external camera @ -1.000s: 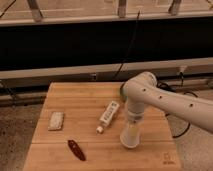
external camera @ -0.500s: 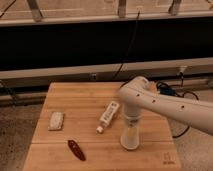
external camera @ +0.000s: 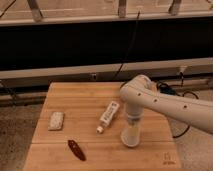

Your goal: Place the ceramic cup over the eraser

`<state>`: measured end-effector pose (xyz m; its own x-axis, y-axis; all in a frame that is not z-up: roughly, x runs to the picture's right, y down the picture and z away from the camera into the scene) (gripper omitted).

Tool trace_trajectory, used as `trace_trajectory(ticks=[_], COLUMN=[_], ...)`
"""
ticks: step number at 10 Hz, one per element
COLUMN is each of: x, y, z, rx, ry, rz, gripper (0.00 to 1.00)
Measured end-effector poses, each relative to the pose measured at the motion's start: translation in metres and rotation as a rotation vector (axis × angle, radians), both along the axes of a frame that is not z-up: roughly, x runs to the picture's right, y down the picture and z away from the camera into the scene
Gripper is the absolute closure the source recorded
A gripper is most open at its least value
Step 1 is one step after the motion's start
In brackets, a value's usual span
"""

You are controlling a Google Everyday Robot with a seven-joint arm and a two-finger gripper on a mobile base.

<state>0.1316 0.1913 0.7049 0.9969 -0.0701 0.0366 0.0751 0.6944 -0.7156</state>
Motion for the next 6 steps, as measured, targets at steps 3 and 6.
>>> trace_trajectory(ticks=[3,6], x=[0.003,0.004], y=[-0.007,-0.015], z=[-0.002,-0.003], rx=[-0.004,-0.002], ry=[0.007,0.004], rz=[-0.014,-0.017], gripper=[0.20,0.20])
